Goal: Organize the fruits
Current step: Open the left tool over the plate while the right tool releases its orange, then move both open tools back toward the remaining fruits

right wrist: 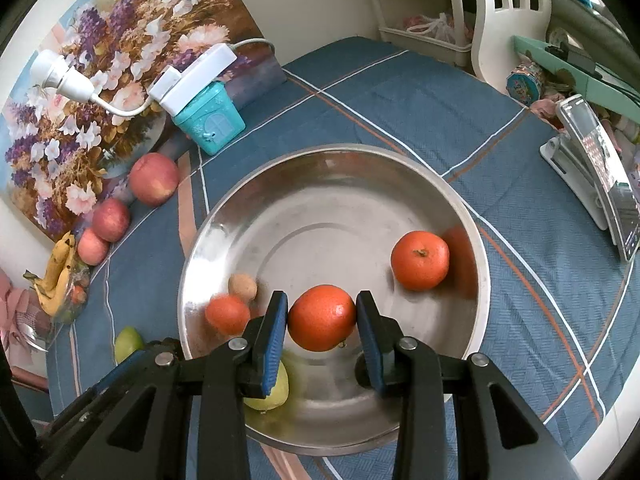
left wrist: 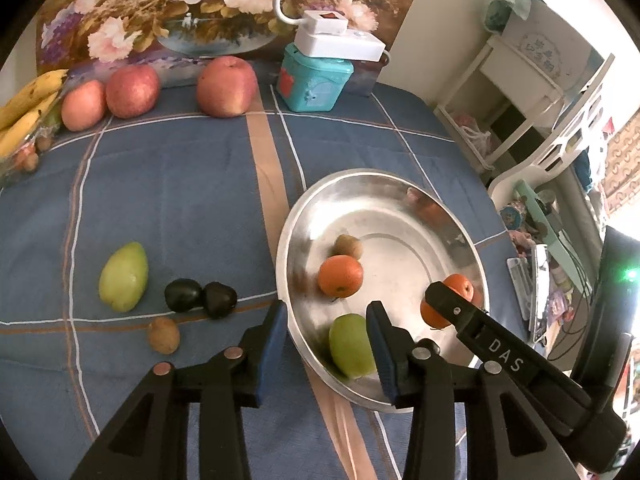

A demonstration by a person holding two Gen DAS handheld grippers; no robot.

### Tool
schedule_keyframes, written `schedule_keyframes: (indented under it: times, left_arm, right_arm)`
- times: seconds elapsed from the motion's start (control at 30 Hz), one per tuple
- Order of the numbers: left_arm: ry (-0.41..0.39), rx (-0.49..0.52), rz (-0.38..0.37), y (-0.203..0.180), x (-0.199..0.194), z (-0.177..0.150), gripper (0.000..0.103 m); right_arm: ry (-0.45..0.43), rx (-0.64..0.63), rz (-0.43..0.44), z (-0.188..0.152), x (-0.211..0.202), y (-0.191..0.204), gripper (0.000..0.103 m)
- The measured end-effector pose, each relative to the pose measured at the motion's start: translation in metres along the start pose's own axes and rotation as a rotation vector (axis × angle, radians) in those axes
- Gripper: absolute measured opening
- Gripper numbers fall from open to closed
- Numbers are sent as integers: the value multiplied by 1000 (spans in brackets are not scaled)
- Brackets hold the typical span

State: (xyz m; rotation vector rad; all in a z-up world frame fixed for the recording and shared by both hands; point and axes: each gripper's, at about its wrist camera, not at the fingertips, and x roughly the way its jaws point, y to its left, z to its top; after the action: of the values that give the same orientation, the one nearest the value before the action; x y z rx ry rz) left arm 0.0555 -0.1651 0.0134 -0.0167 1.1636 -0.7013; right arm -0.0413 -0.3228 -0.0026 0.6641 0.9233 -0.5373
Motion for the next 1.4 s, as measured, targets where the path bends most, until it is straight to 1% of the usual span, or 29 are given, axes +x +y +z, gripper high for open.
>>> schedule_keyframes:
  times: [0.07,0.13,0.2,0.47,0.5,0.53,0.63,0.67,0.7,0.73,0.8,0.87,0.9,0.93,1.0,1.07,1.2,1.3,1.4]
  left_arm:
    - [1,-1,2,0,0,0,46]
    - [1,-2,10,0,0,-1,53]
    - [-1,-1,22,0,0,0,56]
    - [6,-24,76,9,2,0,63]
    - [3,-30,87,12,1,1,66]
    - [-2,-40,102,15,-1,2,73]
    - [-18,-75,161,29,-6,4,86]
    - [-19,-85,180,33,-7,4,88]
    - [-17,-97,203,37,-8,4,92]
    - [-12,-112,232,44,-8,5,97]
    - [-6,-134,281,55,-10,4,103]
    - [-22,-155,339,71,-16,4,103]
    - [-27,-167,369,79,-18,5,103]
    - [-28,-187,406,88,-22,5,103]
    - [-31,-227,459,104,-29,5,103]
    - [-42,-274,507,123,-39,5,103]
    - [-78,-340,592,156,-61,2,103]
    - [-107,-367,634,171,-74,1,103]
    - [-140,-390,662,183,-88,1,103]
  right_arm:
    - [1,1,-1,0,0,0,37]
    - [-2,3,1,0,0,0,37]
    - [-9,4,2,0,-1,0,38]
    - [-8,-2,-2,0,-1,0,38]
    - [-8,-2,-2,0,-1,0,38]
    - [-7,-4,-2,0,-1,0,38]
    - [-3,-17,-8,-1,0,3,39]
    - [-1,-25,-12,-2,1,5,43]
    - [0,-34,-16,-2,2,7,59]
    - [1,-41,-15,-3,2,9,70]
    - [5,-63,-8,-4,3,15,71]
    - [5,-95,-14,-6,3,22,72]
    - [7,-111,-19,-7,4,25,74]
    - [12,-129,-25,-8,5,29,82]
    - [13,-165,-39,-12,6,36,89]
    - [7,-205,-40,-15,6,44,89]
    - [-17,-280,0,-22,2,63,89]
    - [-27,-310,51,-26,-1,77,90]
    - [-43,-349,80,-33,-4,93,90]
